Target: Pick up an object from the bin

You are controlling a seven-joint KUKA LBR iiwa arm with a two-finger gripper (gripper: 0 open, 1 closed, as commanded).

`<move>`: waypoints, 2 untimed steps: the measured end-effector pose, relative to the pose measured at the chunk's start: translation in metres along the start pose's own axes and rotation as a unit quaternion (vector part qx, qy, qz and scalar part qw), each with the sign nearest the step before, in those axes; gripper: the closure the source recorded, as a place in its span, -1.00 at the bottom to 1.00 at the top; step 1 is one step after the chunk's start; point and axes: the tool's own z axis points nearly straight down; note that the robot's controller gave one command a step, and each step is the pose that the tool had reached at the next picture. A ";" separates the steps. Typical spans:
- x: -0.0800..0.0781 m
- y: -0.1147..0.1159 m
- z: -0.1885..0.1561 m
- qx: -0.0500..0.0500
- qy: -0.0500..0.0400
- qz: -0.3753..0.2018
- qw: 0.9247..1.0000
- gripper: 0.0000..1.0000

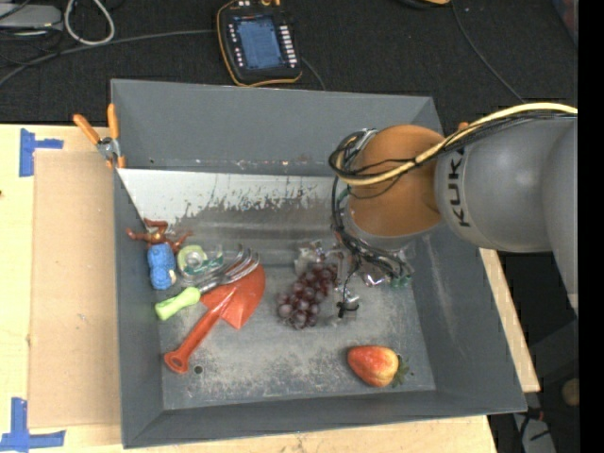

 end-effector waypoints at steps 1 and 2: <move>-0.010 -0.003 -0.053 0.000 -0.001 -0.006 1.000 -1.00; 0.000 0.000 0.022 -0.003 0.006 -0.022 1.000 -1.00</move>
Offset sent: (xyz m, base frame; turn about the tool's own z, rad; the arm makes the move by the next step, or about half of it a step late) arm 0.0015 -0.0001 -0.0198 -0.0489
